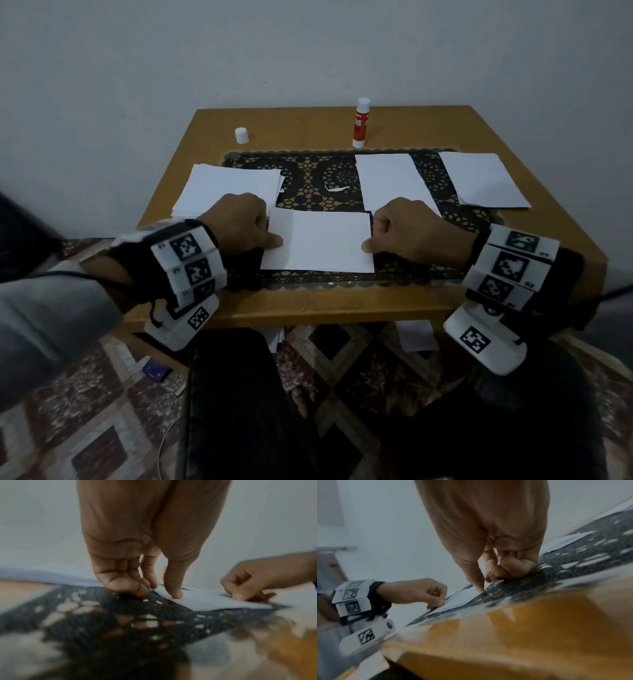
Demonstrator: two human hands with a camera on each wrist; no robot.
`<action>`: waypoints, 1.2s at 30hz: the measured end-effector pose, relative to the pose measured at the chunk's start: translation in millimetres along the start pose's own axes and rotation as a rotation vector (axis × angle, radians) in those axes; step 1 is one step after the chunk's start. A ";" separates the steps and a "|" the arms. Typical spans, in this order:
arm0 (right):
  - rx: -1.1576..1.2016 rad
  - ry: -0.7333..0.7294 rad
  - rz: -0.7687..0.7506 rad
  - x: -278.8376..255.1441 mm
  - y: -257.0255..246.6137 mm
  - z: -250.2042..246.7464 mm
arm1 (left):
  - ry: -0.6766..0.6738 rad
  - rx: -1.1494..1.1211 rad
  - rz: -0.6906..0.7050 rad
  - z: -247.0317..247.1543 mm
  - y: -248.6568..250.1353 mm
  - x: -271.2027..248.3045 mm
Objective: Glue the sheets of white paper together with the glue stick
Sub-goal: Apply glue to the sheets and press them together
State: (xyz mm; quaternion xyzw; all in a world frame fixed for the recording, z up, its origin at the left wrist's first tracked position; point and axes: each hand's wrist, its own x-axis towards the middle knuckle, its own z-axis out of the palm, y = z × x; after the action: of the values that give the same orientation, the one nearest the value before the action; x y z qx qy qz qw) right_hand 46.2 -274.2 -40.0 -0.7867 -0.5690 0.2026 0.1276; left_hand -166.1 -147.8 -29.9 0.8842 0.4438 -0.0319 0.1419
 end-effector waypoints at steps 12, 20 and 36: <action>-0.598 -0.413 -0.240 -15.1 -24.4 10.4 | -0.272 0.495 0.397 19.8 1.3 -12.9; -0.591 -0.462 -0.238 -25.3 -28.7 11.7 | -0.313 0.448 0.377 13.8 5.8 -11.4; -0.556 -0.397 -0.306 -24.0 -47.6 15.5 | -0.236 0.446 0.374 6.6 16.2 -9.8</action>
State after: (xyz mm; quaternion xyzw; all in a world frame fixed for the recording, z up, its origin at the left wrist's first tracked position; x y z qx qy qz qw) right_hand -7.6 -282.2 -29.0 -0.6423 -0.7271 0.1675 -0.1751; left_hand -158.7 -166.4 -30.8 0.9501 0.2358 -0.2041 -0.0015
